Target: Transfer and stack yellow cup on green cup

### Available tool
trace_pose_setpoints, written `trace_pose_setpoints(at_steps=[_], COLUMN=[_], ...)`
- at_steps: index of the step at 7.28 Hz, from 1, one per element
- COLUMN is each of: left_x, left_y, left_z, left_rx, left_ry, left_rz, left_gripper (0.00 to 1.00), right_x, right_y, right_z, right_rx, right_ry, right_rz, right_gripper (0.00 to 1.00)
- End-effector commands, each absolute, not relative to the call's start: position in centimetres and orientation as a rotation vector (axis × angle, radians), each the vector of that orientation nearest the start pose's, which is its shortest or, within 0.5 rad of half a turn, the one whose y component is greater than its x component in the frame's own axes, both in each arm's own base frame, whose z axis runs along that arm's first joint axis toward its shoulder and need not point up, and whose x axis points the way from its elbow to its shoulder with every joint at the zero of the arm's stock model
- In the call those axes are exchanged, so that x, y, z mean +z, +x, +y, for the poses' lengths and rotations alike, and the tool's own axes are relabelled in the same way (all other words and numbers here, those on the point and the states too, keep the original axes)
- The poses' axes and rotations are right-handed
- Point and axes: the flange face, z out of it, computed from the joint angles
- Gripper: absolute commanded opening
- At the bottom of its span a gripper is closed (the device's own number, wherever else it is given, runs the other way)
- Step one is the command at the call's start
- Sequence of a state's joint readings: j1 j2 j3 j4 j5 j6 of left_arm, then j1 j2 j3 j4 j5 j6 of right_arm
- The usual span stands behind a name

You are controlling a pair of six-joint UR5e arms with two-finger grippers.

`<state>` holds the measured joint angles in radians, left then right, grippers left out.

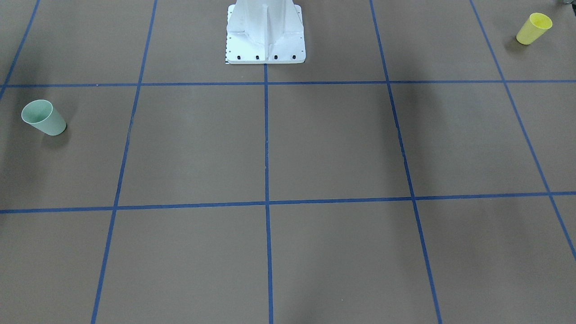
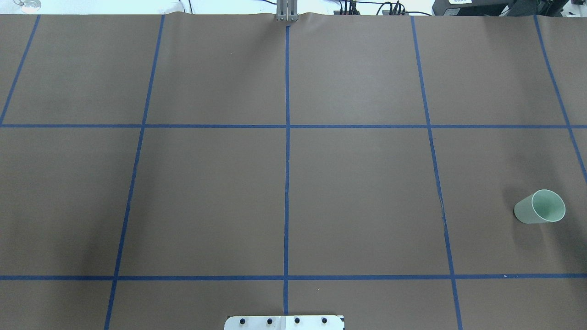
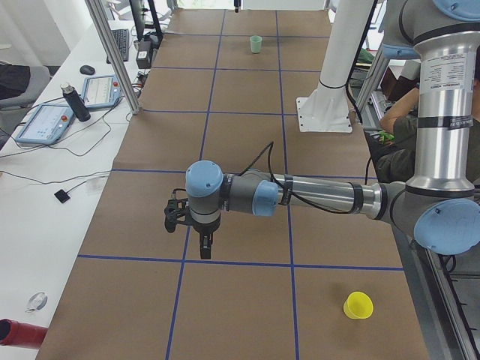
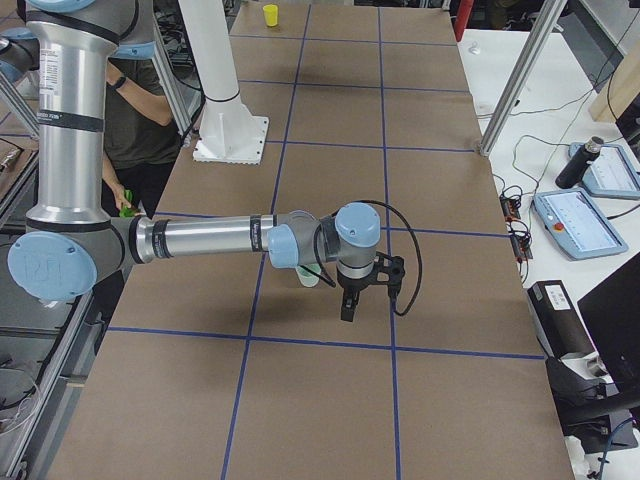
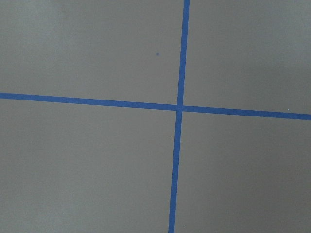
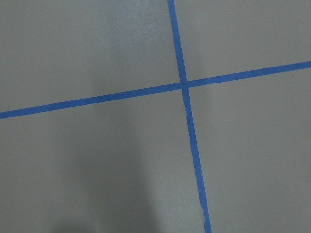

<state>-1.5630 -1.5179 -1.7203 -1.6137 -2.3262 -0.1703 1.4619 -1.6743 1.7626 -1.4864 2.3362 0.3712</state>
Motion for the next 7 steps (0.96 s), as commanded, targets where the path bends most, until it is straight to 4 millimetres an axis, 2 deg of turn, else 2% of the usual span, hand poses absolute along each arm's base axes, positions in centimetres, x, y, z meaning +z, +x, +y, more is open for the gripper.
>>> trace_pose_setpoints(at_steps=[1,7], left_x=[60.61,60.64], left_y=[-6.14,-6.14], left_z=[-47.70,-47.19], left_rx=[-0.102,-0.110], left_ry=[0.068,0.065], left_rz=[0.763,0.763], left_gripper=[1.00,1.00], right_x=[60.40,60.30], right_y=[1.42,1.41], right_z=[-46.19,-46.13], right_rx=[0.182,0.182], right_ry=[-0.022,-0.020], right_rz=[-0.782,-0.784], right_gripper=[1.00,1.00])
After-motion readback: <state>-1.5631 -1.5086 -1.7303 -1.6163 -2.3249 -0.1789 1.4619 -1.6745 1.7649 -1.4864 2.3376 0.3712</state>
